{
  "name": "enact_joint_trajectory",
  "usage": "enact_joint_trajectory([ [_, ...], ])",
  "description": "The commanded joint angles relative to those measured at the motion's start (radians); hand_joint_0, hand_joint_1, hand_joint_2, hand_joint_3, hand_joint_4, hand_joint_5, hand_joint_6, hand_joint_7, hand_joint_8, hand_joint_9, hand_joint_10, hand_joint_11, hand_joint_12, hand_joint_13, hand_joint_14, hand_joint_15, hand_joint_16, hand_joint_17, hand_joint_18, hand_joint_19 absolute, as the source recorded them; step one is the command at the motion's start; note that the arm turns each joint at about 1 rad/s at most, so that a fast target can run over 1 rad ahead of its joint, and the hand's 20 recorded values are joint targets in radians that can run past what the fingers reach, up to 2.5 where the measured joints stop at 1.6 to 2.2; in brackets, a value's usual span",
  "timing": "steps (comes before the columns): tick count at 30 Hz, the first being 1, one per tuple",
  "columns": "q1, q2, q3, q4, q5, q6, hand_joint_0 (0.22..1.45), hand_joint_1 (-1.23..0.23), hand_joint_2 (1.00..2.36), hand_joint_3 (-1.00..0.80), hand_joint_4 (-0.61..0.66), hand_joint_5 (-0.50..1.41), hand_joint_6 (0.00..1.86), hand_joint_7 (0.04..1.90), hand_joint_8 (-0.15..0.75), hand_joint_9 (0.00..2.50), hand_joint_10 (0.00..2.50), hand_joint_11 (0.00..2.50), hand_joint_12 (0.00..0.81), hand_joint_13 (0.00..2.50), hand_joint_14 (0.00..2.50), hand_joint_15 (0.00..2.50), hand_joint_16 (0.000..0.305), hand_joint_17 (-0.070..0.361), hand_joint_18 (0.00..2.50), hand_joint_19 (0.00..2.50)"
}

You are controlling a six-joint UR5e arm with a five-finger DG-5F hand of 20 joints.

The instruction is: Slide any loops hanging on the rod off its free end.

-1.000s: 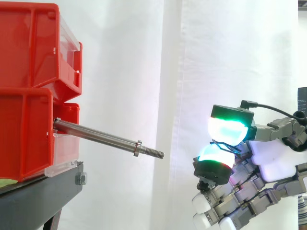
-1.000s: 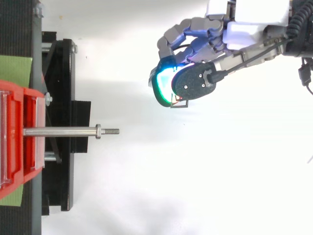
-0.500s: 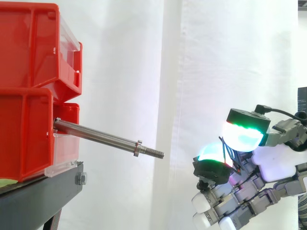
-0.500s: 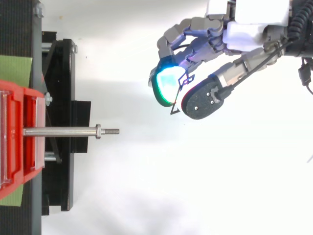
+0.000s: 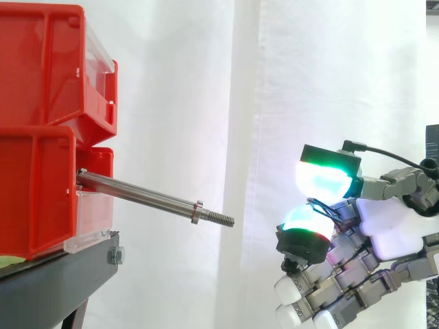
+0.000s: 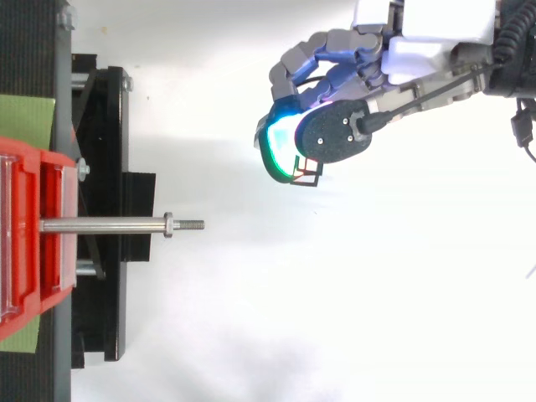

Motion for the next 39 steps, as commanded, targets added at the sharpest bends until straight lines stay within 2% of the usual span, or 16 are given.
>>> enact_joint_trajectory([
  [1, 0.0, 0.0, 0.001, 0.0, 0.0, 0.0, 0.51, -0.55, 1.0, -0.5, 0.17, -0.15, 0.76, 1.18, 0.253, 0.61, 0.0, 0.09, 0.252, 0.51, 0.0, 0.03, 0.031, 0.07, 0.46, 0.28],
  [7, 0.0, 0.0, 0.0, 0.0, 0.0, 0.0, 0.52, -0.48, 1.0, -0.5, 0.16, -0.15, 0.75, 1.2, 0.253, 0.62, 0.0, 0.09, 0.243, 0.51, 0.0, 0.03, 0.03, 0.066, 0.45, 0.29],
  [10, 0.0, 0.0, 0.001, 0.0, 0.0, 0.0, 0.6, -0.44, 1.0, -0.5, 0.14, -0.14, 0.74, 1.23, 0.239, 0.62, 0.0, 0.1, 0.227, 0.5, 0.0, 0.05, 0.026, 0.06, 0.42, 0.3],
  [15, 0.0, 0.0, 0.001, 0.0, 0.0, -0.002, 0.62, -0.55, 1.01, -0.38, 0.15, -0.15, 0.73, 1.26, 0.243, 0.61, 0.0, 0.1, 0.229, 0.48, 0.0, 0.04, 0.026, 0.059, 0.37, 0.29],
  [21, 0.0, 0.0, 0.0, 0.0, 0.0, -0.002, 0.62, -0.74, 1.01, -0.35, 0.15, -0.18, 0.76, 1.24, 0.242, 0.58, 0.0, 0.11, 0.245, 0.46, 0.0, 0.03, 0.029, 0.066, 0.37, 0.27],
  [28, 0.0, 0.0, 0.0, 0.001, 0.0, -0.002, 0.65, -0.8, 1.0, -0.5, 0.14, -0.2, 0.8, 1.17, 0.236, 0.56, 0.0, 0.11, 0.255, 0.48, 0.0, 0.02, 0.032, 0.072, 0.44, 0.26],
  [39, 0.0, 0.0, 0.0, 0.001, 0.0, 0.0, 0.68, -0.84, 1.0, -0.5, 0.12, -0.2, 0.81, 1.15, 0.227, 0.56, 0.0, 0.1, 0.254, 0.49, 0.0, 0.02, 0.034, 0.075, 0.48, 0.23],
])
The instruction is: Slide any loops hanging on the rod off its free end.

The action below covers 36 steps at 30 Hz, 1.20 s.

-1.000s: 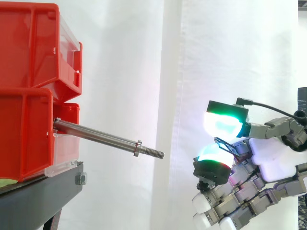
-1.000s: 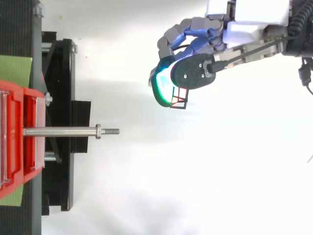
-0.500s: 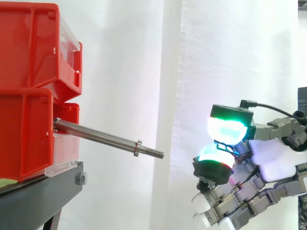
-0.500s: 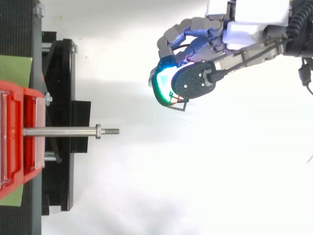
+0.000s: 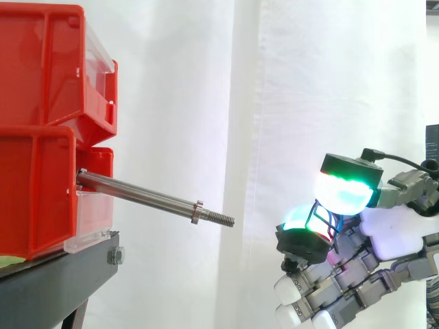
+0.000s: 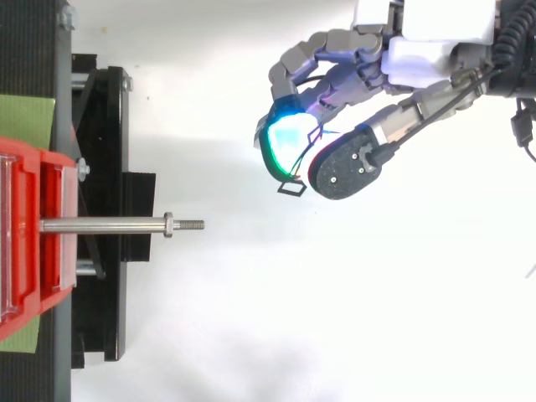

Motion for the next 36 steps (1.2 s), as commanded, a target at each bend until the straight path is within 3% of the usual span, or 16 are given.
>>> enact_joint_trajectory([
  [1, 0.001, 0.0, -0.001, 0.0, 0.0, 0.001, 0.68, -0.84, 1.0, -0.5, 0.12, -0.2, 0.81, 1.13, 0.227, 0.56, 0.0, 0.1, 0.254, 0.5, 0.0, 0.02, 0.034, 0.076, 0.49, 0.23],
  [5, 0.001, 0.0, -0.001, -0.002, 0.002, 0.002, 0.65, -0.83, 1.0, -0.5, 0.1, -0.19, 0.81, 1.15, 0.224, 0.56, 0.0, 0.1, 0.251, 0.5, 0.0, 0.03, 0.033, 0.074, 0.49, 0.25],
  [9, 0.0, 0.0, -0.001, 0.0, 0.003, 0.002, 0.54, -0.62, 1.0, -0.5, 0.13, -0.17, 0.78, 1.17, 0.236, 0.58, 0.0, 0.1, 0.249, 0.5, 0.0, 0.04, 0.031, 0.071, 0.46, 0.27],
  [15, 0.0, 0.0, -0.001, 0.0, 0.008, 0.002, 0.51, -0.5, 1.0, -0.5, 0.15, -0.16, 0.76, 1.17, 0.251, 0.6, 0.0, 0.1, 0.246, 0.5, 0.0, 0.04, 0.031, 0.069, 0.44, 0.28],
  [27, 0.0, 0.0, -0.001, 0.0, 0.011, 0.002, 0.65, -0.79, 1.01, -0.4, 0.11, -0.2, 0.79, 1.2, 0.229, 0.54, 0.0, 0.11, 0.241, 0.43, 0.0, 0.01, 0.03, 0.067, 0.37, 0.23],
  [36, 0.0, 0.0, 0.001, 0.0, 0.012, 0.007, 0.7, -0.83, 1.0, -0.5, 0.1, -0.21, 0.81, 1.13, 0.221, 0.54, 0.0, 0.11, 0.251, 0.48, 0.0, 0.01, 0.033, 0.074, 0.48, 0.23],
])
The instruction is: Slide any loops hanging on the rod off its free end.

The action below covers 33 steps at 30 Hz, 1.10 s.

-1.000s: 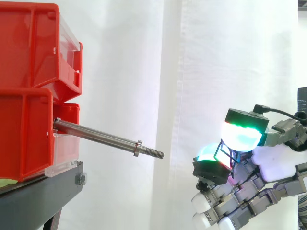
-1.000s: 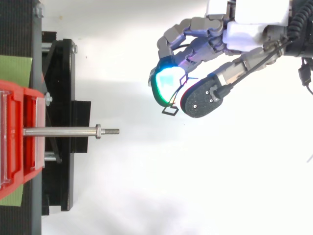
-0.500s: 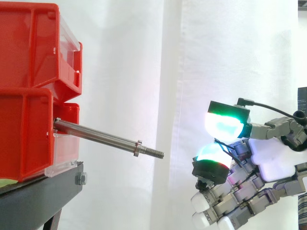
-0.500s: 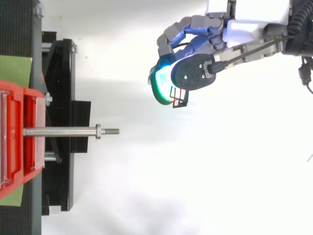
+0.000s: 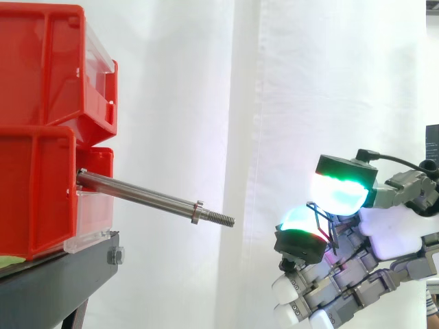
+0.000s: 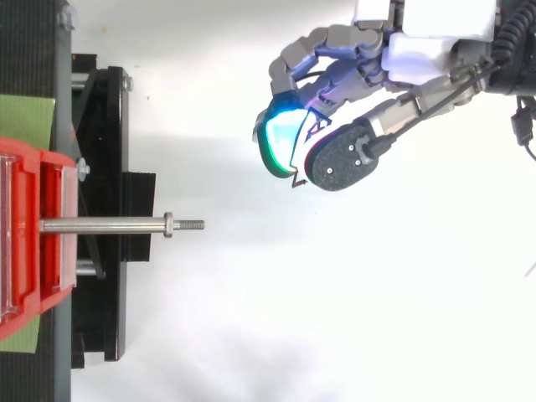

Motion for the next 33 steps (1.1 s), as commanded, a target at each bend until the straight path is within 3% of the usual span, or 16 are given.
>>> enact_joint_trajectory([
  [1, 0.0, 0.0, -0.001, -0.001, 0.0, 0.007, 0.7, -0.83, 1.0, -0.5, 0.1, -0.21, 0.81, 1.12, 0.22, 0.54, 0.0, 0.1, 0.252, 0.48, 0.0, 0.01, 0.033, 0.074, 0.48, 0.23],
  [6, -0.002, 0.0, -0.001, -0.002, 0.003, 0.031, 0.7, -0.84, 1.0, -0.5, 0.1, -0.2, 0.81, 1.11, 0.218, 0.54, 0.0, 0.1, 0.249, 0.49, 0.0, 0.01, 0.033, 0.074, 0.5, 0.23],
  [12, 0.002, 0.0, 0.001, -0.021, 0.029, 0.085, 0.65, -0.82, 1.0, -0.5, 0.09, -0.2, 0.81, 1.13, 0.219, 0.56, 0.0, 0.1, 0.244, 0.51, 0.0, 0.03, 0.032, 0.072, 0.51, 0.25],
  [15, 0.002, 0.0, 0.007, -0.059, 0.044, 0.13, 0.6, -0.75, 1.0, -0.5, 0.09, -0.19, 0.8, 1.14, 0.223, 0.58, 0.0, 0.11, 0.238, 0.51, 0.0, 0.03, 0.03, 0.069, 0.51, 0.26],
  [21, 0.003, 0.0, 0.018, -0.104, 0.05, 0.145, 0.54, -0.59, 1.0, -0.5, 0.11, -0.18, 0.8, 1.13, 0.231, 0.6, 0.0, 0.1, 0.236, 0.51, 0.0, 0.03, 0.03, 0.067, 0.49, 0.27],
  [27, 0.003, 0.0, 0.027, -0.113, 0.052, 0.145, 0.61, -0.5, 1.0, -0.5, 0.1, -0.16, 0.78, 1.18, 0.225, 0.62, 0.0, 0.1, 0.222, 0.51, 0.0, 0.03, 0.027, 0.06, 0.45, 0.28],
  [33, 0.003, 0.0, 0.044, -0.12, 0.052, 0.145, 0.63, -0.67, 1.01, -0.44, 0.12, -0.17, 0.78, 1.21, 0.231, 0.6, 0.0, 0.1, 0.231, 0.48, 0.0, 0.03, 0.028, 0.063, 0.41, 0.26],
])
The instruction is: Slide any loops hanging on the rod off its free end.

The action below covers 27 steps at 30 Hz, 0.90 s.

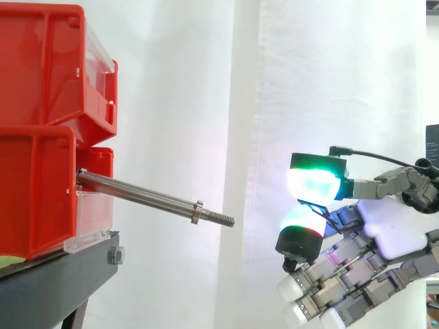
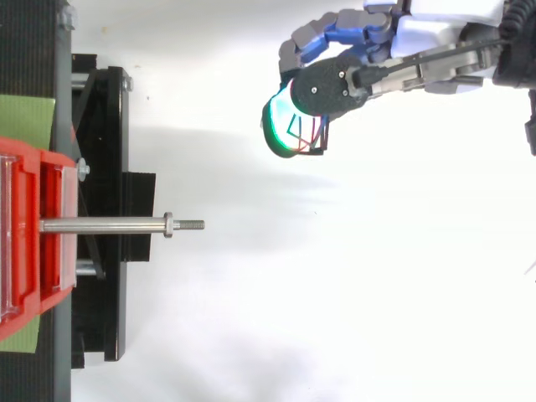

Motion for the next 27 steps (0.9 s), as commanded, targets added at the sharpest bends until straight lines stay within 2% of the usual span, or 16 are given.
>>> enact_joint_trajectory([
  [1, -0.001, 0.0, 0.014, -0.026, 0.0, 0.0, 0.63, -0.69, 1.01, -0.43, 0.12, -0.17, 0.79, 1.21, 0.23, 0.59, 0.0, 0.11, 0.233, 0.47, 0.0, 0.04, 0.028, 0.064, 0.41, 0.25],
  [7, -0.001, 0.0, 0.019, -0.045, 0.0, 0.0, 0.65, -0.79, 1.0, -0.5, 0.13, -0.19, 0.8, 1.18, 0.229, 0.57, 0.0, 0.11, 0.241, 0.45, 0.0, 0.01, 0.031, 0.069, 0.41, 0.24],
  [14, -0.003, 0.001, 0.019, -0.047, 0.0, 0.0, 0.65, -0.82, 1.0, -0.5, 0.13, -0.19, 0.8, 1.15, 0.223, 0.57, 0.0, 0.11, 0.247, 0.47, 0.0, 0.01, 0.032, 0.071, 0.45, 0.24],
  [27, -0.004, 0.0, 0.019, -0.053, 0.0, 0.002, 0.51, -0.58, 1.0, -0.5, 0.15, -0.17, 0.79, 1.15, 0.241, 0.61, 0.0, 0.1, 0.251, 0.48, 0.0, 0.02, 0.032, 0.072, 0.43, 0.26],
])
